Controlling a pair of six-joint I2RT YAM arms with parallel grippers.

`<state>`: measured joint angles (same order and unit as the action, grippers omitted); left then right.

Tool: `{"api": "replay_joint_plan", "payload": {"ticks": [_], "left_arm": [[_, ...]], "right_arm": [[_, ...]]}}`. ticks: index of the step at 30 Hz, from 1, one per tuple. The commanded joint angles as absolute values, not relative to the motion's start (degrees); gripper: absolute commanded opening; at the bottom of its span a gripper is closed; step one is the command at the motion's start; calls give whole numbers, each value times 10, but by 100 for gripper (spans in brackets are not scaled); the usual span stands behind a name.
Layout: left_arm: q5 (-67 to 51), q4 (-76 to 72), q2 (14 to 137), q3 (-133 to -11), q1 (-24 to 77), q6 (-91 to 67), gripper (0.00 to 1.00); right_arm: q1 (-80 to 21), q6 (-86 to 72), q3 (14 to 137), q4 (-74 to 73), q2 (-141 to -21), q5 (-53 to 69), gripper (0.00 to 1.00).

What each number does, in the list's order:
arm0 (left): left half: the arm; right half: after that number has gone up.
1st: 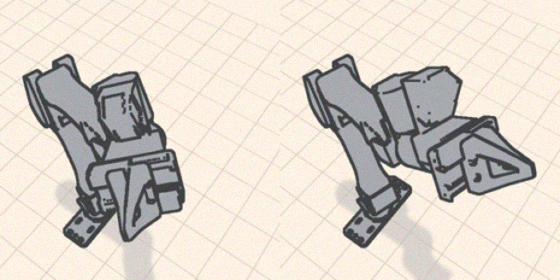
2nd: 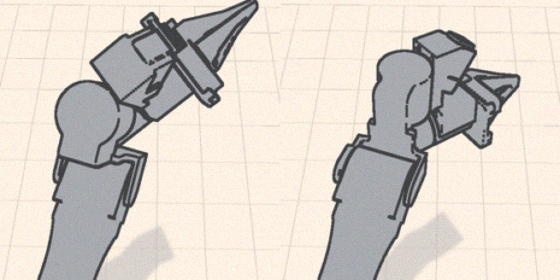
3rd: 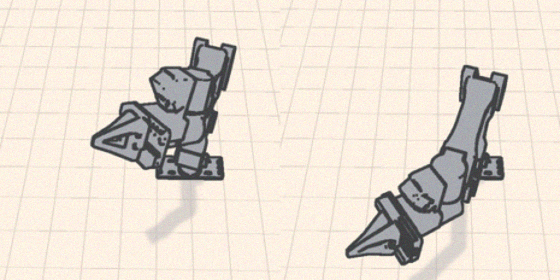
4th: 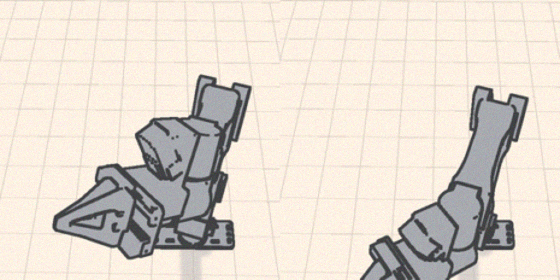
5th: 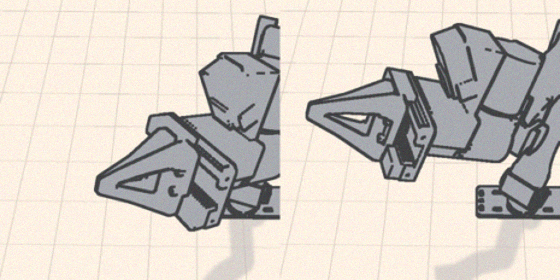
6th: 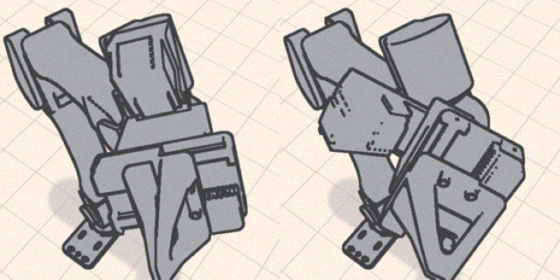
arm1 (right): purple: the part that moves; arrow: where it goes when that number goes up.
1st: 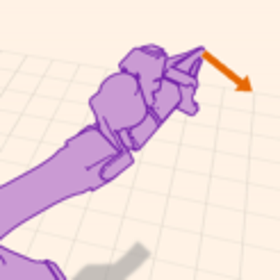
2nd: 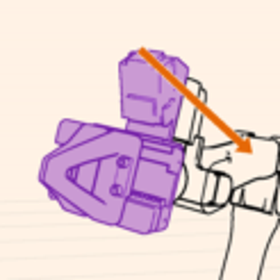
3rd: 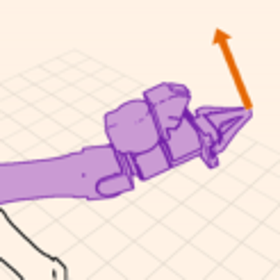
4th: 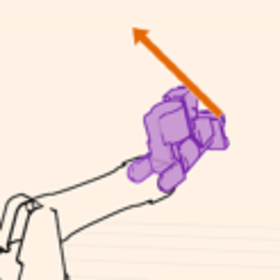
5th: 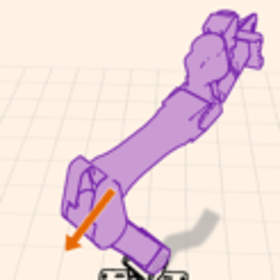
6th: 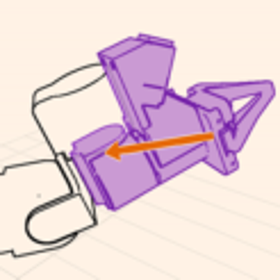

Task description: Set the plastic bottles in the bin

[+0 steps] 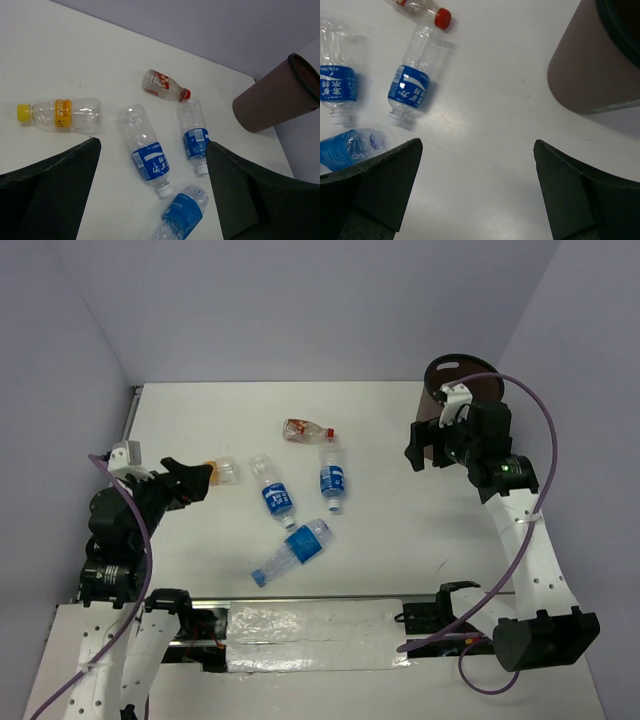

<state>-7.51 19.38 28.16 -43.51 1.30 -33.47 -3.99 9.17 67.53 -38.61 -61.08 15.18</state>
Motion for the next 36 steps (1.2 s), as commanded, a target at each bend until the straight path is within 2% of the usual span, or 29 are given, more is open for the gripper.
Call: {"api": "replay_joint_plan", "payload": {"ticks": [1, 3, 6, 8, 11, 16, 19, 24, 29, 34, 36], "left_arm": [[-80, 196, 268, -439, 14, -346, 100], [-79, 198, 267, -439, 14, -347, 99], [-78, 200, 266, -435, 14, -350, 99], [-79, 199, 265, -429, 14, -353, 99], [-80, 196, 260, -418, 14, -362, 99], [-88, 196, 255, -408, 14, -384, 99], [-91, 199, 249, -398, 14, -406, 99], [-104, 221, 246, -377, 14, -431, 99], [-126, 249, 259, -372, 14, -440, 99], [-191, 241, 298, -354, 15, -439, 99], [-235, 233, 329, -347, 15, -439, 99]], "right_arm": [[-45, 80, 685, -328, -577, 169, 100], [-47, 131, 685, -341, -574, 226, 100], [-53, 262, 680, -393, -585, 377, 100], [-79, 245, 675, -401, -600, 404, 100], [-147, 201, 661, -375, -641, 361, 100], [-220, 85, 652, -303, -737, 197, 100], [-253, -26, 718, -308, -850, 89, 100], [-289, -83, 801, -341, -985, -39, 100], [-295, -96, 810, -300, -1059, -109, 100], [-295, -93, 813, -288, -1120, -96, 99], [-294, -91, 803, -273, -1124, -74, 91]]}}
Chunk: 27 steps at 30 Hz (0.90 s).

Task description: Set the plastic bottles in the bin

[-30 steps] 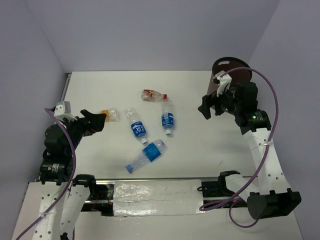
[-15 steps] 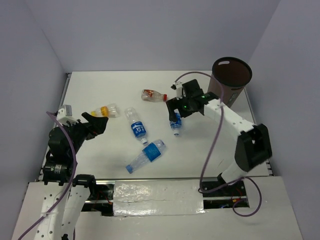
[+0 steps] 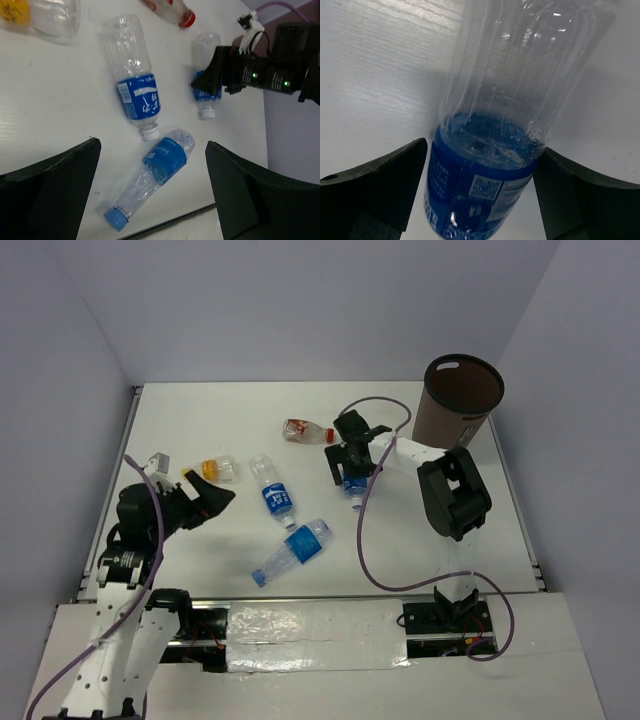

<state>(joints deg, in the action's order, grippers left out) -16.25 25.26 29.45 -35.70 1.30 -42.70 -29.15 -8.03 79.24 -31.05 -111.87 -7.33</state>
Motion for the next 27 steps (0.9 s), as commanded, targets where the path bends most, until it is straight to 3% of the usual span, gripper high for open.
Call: {"api": "replay_joint_plan", "payload": {"ticks": [1, 4, 5, 8, 11, 18, 23, 27], "left_arm": [[-244, 231, 337, -345, 15, -439, 99], [-257, 228, 354, -345, 19, -432, 99], [-256, 226, 357, -348, 25, -431, 99], [-253, 220, 367, -353, 41, -425, 99], [-233, 213, 381, -355, 76, -425, 100], [-149, 157, 462, -359, 231, -439, 99], [-64, 169, 547, -403, 336, -415, 100], [-24, 187, 637, -446, 388, -391, 99]], "right_arm": [[-294, -90, 799, -269, -1122, -66, 88], [-291, -82, 789, -258, -1114, -41, 74], [-291, -78, 789, -259, -1111, -27, 59], [-287, -45, 799, -274, -1097, -11, 36], [-284, 48, 835, -319, -1049, 30, 25], [-229, 165, 908, -350, -884, 152, 25], [-127, 157, 1043, -374, -867, 184, 25], [-31, 142, 1067, -333, -867, 175, 26]]}}
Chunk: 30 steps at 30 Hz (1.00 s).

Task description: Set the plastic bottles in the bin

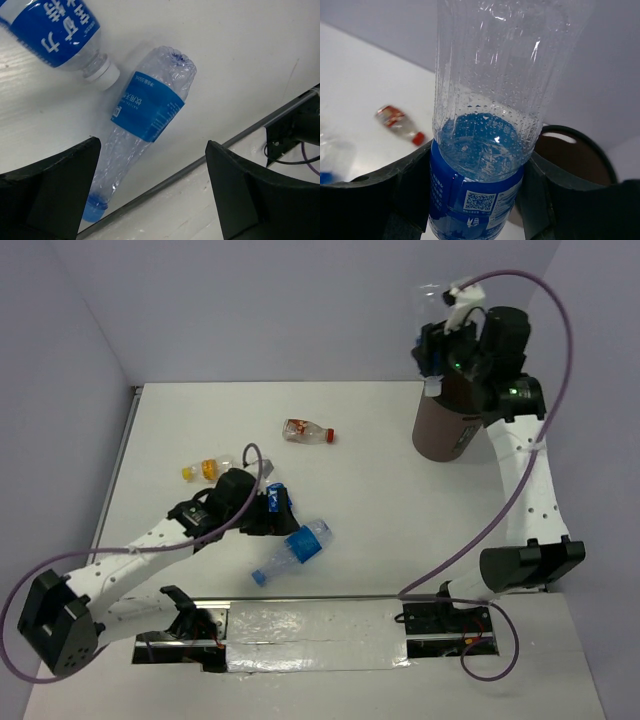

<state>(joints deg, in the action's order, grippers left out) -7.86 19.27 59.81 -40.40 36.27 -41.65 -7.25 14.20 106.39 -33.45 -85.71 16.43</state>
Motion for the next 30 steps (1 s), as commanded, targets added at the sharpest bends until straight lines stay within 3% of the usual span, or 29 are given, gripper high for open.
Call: {"api": "replay_joint_plan", "payload": {"ticks": [1, 6, 14, 16, 17, 18, 19, 30], "left_arm": [[-18, 196, 650, -463, 402, -387, 99], [-3, 218, 740, -514, 434, -356, 99], [53, 243, 820, -566, 487, -345, 99], [54, 241, 829, -569, 494, -345, 99], [56, 241, 838, -572, 500, -345, 99], [60, 241, 844, -575, 503, -344, 99], [62, 243, 855, -577, 505, -341, 99], [93, 295, 956, -653, 532, -301, 98]], "right_arm": [[-20, 140, 1065, -321, -865, 159, 26], [34, 114, 1027, -222, -867, 105, 31], [92, 95, 1025, -186, -955, 54, 37], [99, 96, 1033, -181, -977, 47, 49], [100, 98, 1037, -182, -984, 46, 79], [99, 97, 1041, -186, -990, 45, 95], [101, 92, 1051, -198, -1002, 44, 99], [102, 105, 1003, -229, -934, 162, 100]]}}
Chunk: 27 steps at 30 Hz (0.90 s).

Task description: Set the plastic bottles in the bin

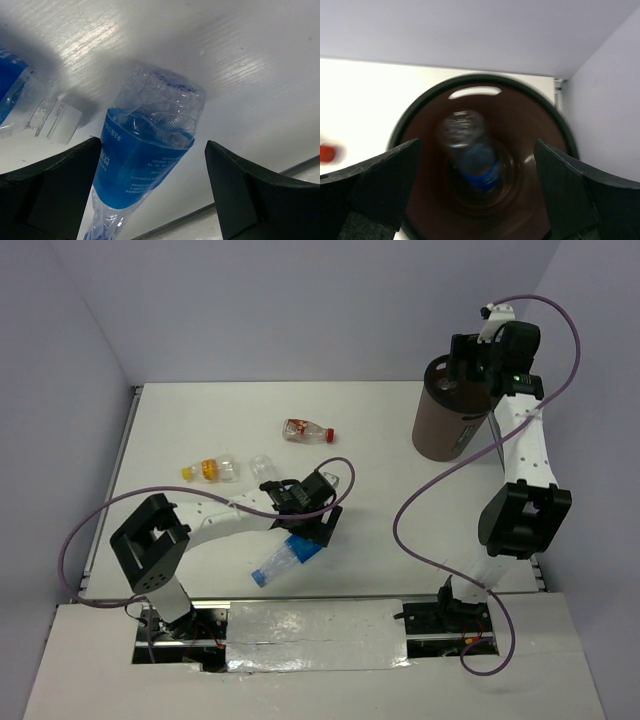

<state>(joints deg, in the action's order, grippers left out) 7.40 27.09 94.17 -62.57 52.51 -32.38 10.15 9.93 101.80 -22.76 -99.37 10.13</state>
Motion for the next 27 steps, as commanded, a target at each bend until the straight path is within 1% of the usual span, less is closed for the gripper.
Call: {"api": "replay_joint_plan", "payload": {"ticks": [1, 3, 4, 6, 7, 9, 10, 13, 18, 21, 22, 24, 25, 27], "left_arm": [[95, 301, 968, -657, 533, -297, 98], [93, 304, 978, -666, 536, -289, 97], [91, 305, 989, -669, 537, -287, 96], [86, 304, 998, -674, 539, -281, 94], [85, 304, 1006, -678, 539, -280, 93], [80, 303, 1015, -680, 540, -275, 88], [78, 300, 1021, -683, 540, -273, 84], [67, 290, 1028, -686, 541, -271, 77], [28, 259, 1055, -689, 543, -258, 75], [5, 252, 1077, -693, 544, -249, 69], [4, 251, 1081, -693, 545, -247, 63], [1, 247, 1089, -693, 545, -243, 55], [-6, 246, 1090, -694, 545, -243, 43], [-7, 244, 1086, -693, 545, -244, 32]], "right_arm": [[103, 108, 995, -235, -924, 208, 100], [103, 124, 963, -250, -892, 263, 100], [103, 131, 955, -256, -883, 324, 100], [102, 148, 930, -277, -856, 383, 100], [102, 154, 922, -289, -848, 437, 100], [103, 167, 898, -295, -821, 483, 100], [103, 169, 889, -294, -812, 520, 100], [102, 173, 862, -293, -779, 563, 100], [101, 155, 864, -300, -758, 606, 100], [101, 153, 872, -312, -758, 620, 100], [102, 154, 873, -318, -758, 624, 100], [102, 154, 871, -322, -756, 631, 100], [102, 154, 870, -323, -756, 633, 100], [101, 157, 869, -330, -755, 639, 100]]}}
